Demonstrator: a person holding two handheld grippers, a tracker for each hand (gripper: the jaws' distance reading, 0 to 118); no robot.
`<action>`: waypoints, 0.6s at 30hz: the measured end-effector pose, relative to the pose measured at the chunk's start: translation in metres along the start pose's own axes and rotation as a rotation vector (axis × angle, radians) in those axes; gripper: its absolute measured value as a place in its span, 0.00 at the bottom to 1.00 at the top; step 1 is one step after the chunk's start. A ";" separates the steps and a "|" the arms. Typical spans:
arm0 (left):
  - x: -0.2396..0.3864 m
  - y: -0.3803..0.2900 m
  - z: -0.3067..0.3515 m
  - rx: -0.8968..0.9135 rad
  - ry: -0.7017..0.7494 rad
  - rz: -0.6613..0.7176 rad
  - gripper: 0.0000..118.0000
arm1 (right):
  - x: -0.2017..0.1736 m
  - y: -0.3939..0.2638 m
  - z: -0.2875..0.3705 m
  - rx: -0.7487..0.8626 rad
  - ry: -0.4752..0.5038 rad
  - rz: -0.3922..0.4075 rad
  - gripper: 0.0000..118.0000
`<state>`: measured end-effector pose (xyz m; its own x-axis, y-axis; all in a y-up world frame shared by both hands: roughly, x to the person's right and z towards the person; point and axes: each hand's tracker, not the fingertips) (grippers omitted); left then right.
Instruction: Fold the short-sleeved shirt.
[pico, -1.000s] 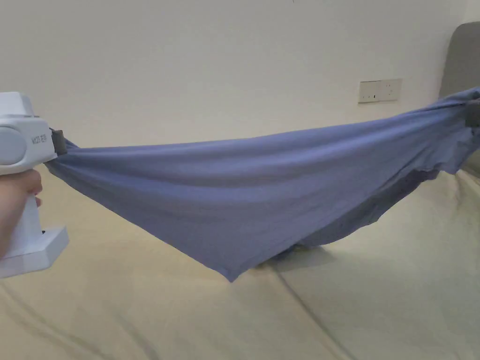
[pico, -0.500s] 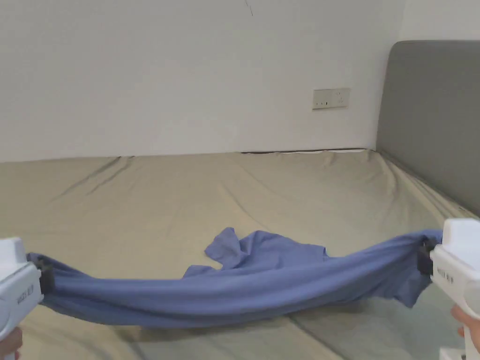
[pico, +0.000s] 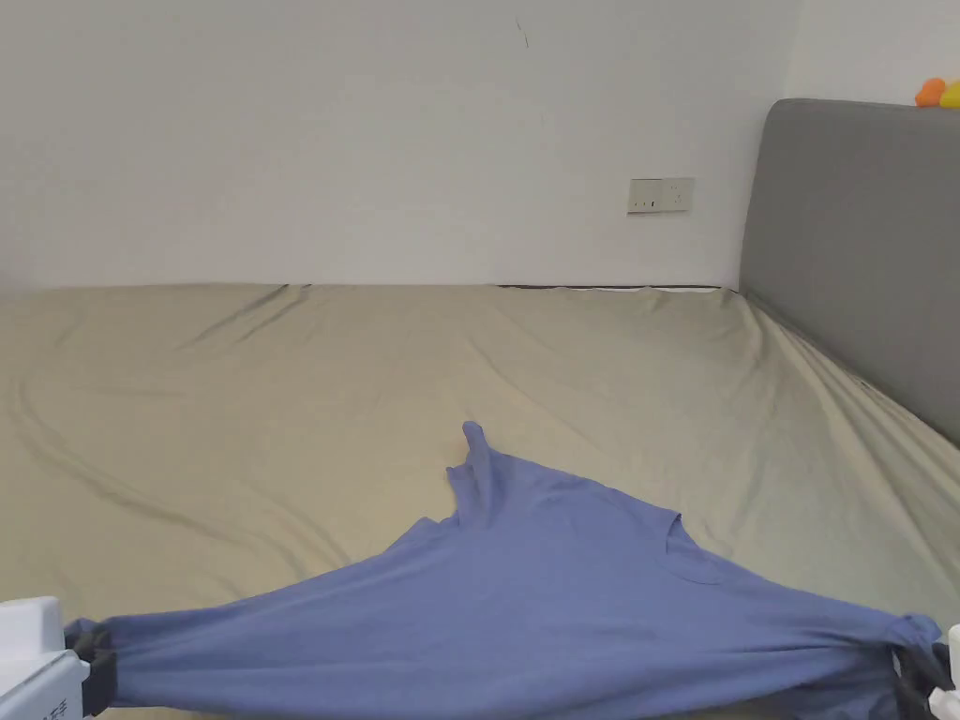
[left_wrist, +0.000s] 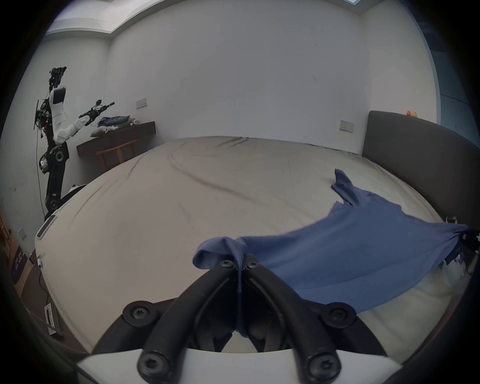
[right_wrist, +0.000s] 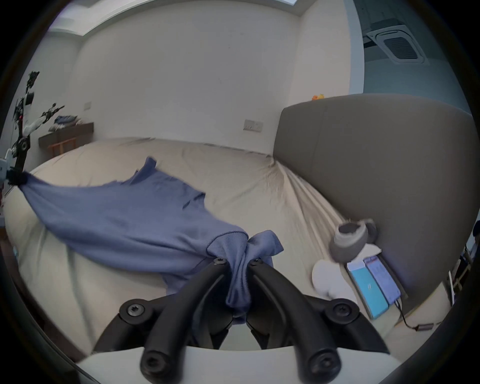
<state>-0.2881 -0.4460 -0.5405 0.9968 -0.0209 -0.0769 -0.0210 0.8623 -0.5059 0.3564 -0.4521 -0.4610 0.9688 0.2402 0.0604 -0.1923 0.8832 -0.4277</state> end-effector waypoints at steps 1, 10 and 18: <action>-0.003 -0.006 0.008 -0.007 -0.007 -0.013 0.00 | -0.001 -0.011 0.009 -0.050 0.019 -0.031 0.06; -0.013 -0.044 0.024 -0.126 -0.021 -0.064 0.00 | 0.002 -0.045 0.019 -0.203 0.037 -0.086 0.06; -0.037 -0.051 0.039 -0.126 0.066 0.004 0.81 | 0.005 -0.046 0.022 -0.257 0.062 -0.108 0.88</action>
<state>-0.3207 -0.4698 -0.4785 0.9896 -0.0542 -0.1330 -0.0384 0.7925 -0.6087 0.3670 -0.4824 -0.4208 0.9908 0.1182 0.0664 -0.0491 0.7695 -0.6368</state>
